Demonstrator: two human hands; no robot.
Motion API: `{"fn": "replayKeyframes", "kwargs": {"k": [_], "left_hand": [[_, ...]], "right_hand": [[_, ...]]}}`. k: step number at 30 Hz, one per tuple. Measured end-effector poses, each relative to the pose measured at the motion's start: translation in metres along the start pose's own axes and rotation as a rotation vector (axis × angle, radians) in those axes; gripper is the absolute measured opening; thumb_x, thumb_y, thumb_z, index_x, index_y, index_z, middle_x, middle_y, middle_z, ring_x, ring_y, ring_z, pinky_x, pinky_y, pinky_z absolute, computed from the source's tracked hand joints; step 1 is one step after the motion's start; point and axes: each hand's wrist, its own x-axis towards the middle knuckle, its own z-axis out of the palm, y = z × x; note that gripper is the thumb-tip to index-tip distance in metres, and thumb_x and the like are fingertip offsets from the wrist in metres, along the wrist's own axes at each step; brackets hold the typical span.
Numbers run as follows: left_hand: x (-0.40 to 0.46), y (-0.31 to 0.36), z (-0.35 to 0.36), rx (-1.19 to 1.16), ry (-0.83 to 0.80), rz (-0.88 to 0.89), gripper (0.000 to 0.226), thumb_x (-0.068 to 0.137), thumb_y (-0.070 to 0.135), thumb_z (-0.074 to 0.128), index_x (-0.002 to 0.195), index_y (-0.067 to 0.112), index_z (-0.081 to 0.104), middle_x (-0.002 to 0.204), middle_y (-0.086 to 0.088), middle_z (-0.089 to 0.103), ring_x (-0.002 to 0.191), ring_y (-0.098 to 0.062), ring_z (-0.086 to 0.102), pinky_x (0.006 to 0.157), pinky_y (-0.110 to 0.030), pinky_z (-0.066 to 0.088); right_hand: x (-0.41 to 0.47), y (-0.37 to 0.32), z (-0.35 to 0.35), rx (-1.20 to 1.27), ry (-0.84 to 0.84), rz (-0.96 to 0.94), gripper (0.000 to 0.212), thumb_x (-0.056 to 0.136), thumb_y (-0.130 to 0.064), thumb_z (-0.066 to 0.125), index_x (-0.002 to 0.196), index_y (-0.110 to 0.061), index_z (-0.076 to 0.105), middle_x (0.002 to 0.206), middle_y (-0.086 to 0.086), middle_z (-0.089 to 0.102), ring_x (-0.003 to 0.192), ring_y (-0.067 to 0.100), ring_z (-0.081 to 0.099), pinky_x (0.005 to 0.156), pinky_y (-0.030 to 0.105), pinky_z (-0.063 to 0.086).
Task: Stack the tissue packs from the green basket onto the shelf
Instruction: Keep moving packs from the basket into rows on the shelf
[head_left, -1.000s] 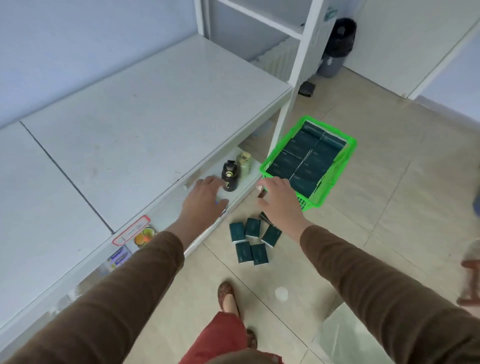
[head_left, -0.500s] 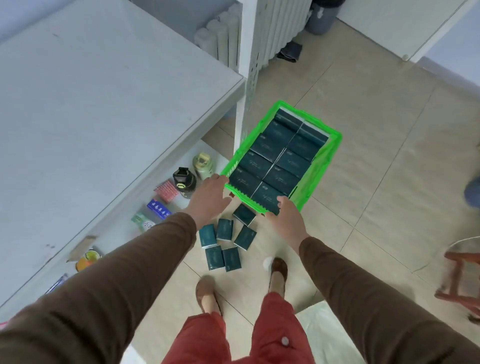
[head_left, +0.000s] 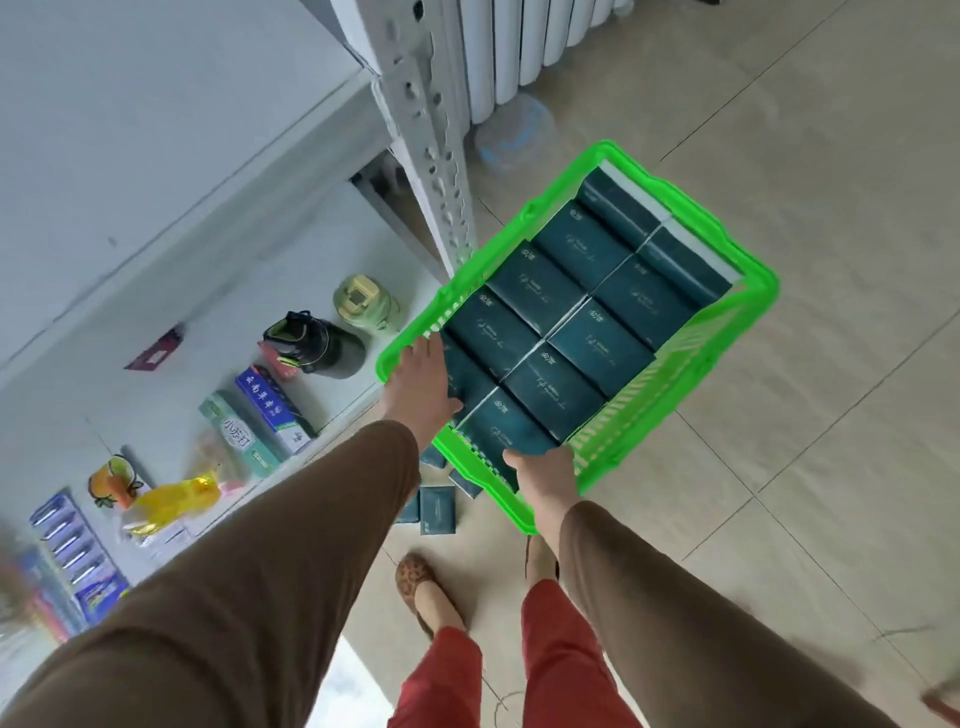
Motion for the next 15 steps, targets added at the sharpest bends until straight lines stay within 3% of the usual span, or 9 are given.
{"fn": "replayKeyframes", "kwargs": {"k": [4,7,11,13,15], "left_hand": [[0.010,0.002,0.016,0.034,-0.005,-0.044,0.121,0.062,0.048,0.088,0.151,0.007,0.016,0.137,-0.012,0.043,0.122,-0.031,0.046,0.097,-0.044,0.045],[0.015,0.002,0.011,0.046,-0.015,-0.073,0.126,0.055,0.050,0.090,0.149,0.011,0.017,0.128,-0.013,0.051,0.117,-0.035,0.048,0.093,-0.048,0.044],[0.021,-0.002,-0.008,-0.076,-0.029,-0.103,0.108,0.059,0.042,0.091,0.142,0.013,0.028,0.121,-0.018,0.054,0.114,-0.040,0.050,0.091,-0.050,0.044],[0.021,-0.006,-0.018,-0.147,-0.065,-0.083,0.092,0.064,0.040,0.088,0.135,0.011,0.037,0.126,-0.015,0.052,0.119,-0.036,0.048,0.093,-0.047,0.045],[0.012,-0.009,-0.028,-0.194,-0.087,-0.077,0.076,0.067,0.041,0.085,0.126,0.012,0.047,0.124,-0.010,0.051,0.118,-0.032,0.048,0.091,-0.044,0.045]], "right_hand": [[0.013,-0.001,0.004,0.059,0.015,0.095,0.073,0.087,-0.026,0.076,0.137,0.003,0.031,0.120,0.010,0.050,0.107,0.027,0.055,0.094,0.035,0.043],[0.012,-0.005,0.005,0.084,0.049,0.129,0.070,0.090,-0.029,0.073,0.135,0.001,0.029,0.115,0.010,0.048,0.110,0.026,0.055,0.093,0.034,0.042],[0.010,0.001,-0.005,0.056,-0.010,0.069,0.045,0.088,-0.030,0.073,0.117,-0.005,0.049,0.121,0.021,0.061,0.098,0.025,0.057,0.097,0.041,0.051],[0.001,0.003,-0.010,0.131,-0.003,0.048,0.053,0.084,-0.028,0.077,0.120,0.002,0.053,0.111,0.020,0.062,0.092,0.026,0.058,0.088,0.039,0.052],[-0.015,0.000,-0.012,0.234,0.023,0.011,0.060,0.081,-0.027,0.082,0.122,0.001,0.048,0.107,0.010,0.056,0.094,0.023,0.054,0.083,0.032,0.042]]}}
